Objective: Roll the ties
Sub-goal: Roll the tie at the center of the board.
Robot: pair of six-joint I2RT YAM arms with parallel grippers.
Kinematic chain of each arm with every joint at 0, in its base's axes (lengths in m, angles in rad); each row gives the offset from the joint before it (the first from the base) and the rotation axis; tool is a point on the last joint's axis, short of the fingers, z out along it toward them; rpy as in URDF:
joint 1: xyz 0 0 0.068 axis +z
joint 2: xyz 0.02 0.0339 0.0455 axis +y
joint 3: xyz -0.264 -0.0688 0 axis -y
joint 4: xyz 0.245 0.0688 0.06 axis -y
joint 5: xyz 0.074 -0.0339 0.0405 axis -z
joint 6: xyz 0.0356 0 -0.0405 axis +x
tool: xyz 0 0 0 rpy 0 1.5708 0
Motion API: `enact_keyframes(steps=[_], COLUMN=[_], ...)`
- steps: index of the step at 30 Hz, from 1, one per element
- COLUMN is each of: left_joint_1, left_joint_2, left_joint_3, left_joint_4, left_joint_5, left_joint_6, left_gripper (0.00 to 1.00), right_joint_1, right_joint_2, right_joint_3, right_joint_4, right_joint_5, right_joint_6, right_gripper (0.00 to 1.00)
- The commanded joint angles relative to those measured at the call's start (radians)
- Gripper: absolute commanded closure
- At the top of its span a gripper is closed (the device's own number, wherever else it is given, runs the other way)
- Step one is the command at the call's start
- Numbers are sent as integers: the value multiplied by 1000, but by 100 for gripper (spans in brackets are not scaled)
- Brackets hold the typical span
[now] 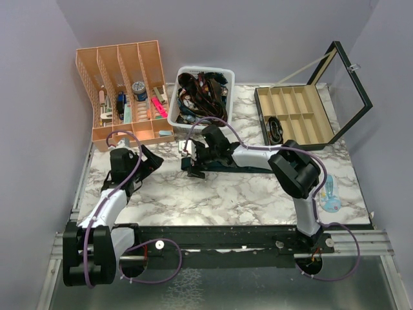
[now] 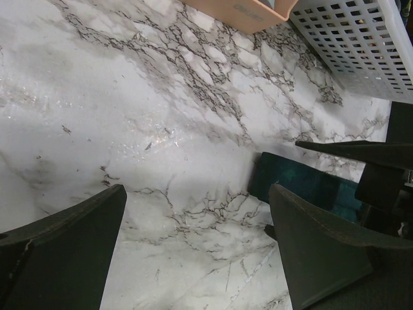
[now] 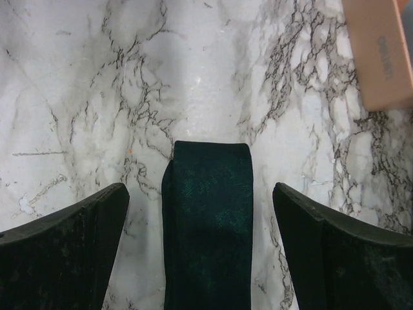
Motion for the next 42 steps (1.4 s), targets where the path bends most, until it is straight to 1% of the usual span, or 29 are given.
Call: enact_keyframes(steps=[1, 4, 6, 11, 12, 14, 16, 18, 23, 25, 27, 35, 42], left_joint_1=[13, 18, 19, 22, 21, 23, 25, 25, 27, 27, 29, 37, 52], left_joint_2=[3, 6, 8, 13, 13, 16, 19, 22, 19, 12, 6, -41, -96], left_joint_3=[-8, -6, -5, -3, -1, -1, -1, -1, -4, -5, -8, -11, -7], left_joint_4=[1, 0, 3, 5, 5, 6, 7, 9, 6, 7, 5, -30, -85], left_joint_5=[40, 41, 41, 48, 48, 49, 50, 53, 55, 55, 53, 23, -19], left_joint_6=[16, 16, 17, 17, 17, 18, 19, 19, 18, 16, 13, 3, -10], left_gripper=[8, 8, 8, 8, 8, 8, 8, 8, 8, 8, 8, 8, 8], right_joint_1=[3, -1, -2, -16, -18, -23, -25, -25, -25, -24, -17, 70, 167], right_joint_2=[49, 78, 107, 157, 159, 156, 147, 139, 134, 133, 133, 145, 199], right_joint_3=[31, 45, 74, 102, 101, 91, 69, 57, 40, 32, 24, 17, 103], right_joint_4=[-44, -55, -92, -129, -134, -134, -126, -122, -109, -108, -71, 37, 61], right_joint_5=[-11, -24, -48, -45, -43, -42, -48, -55, -86, -102, -113, -102, -105], right_joint_6=[-31, -25, -23, 1, -1, -2, -5, -2, 27, 37, 62, 143, 197], right_gripper=[0, 3, 10, 25, 28, 31, 37, 39, 49, 51, 57, 57, 57])
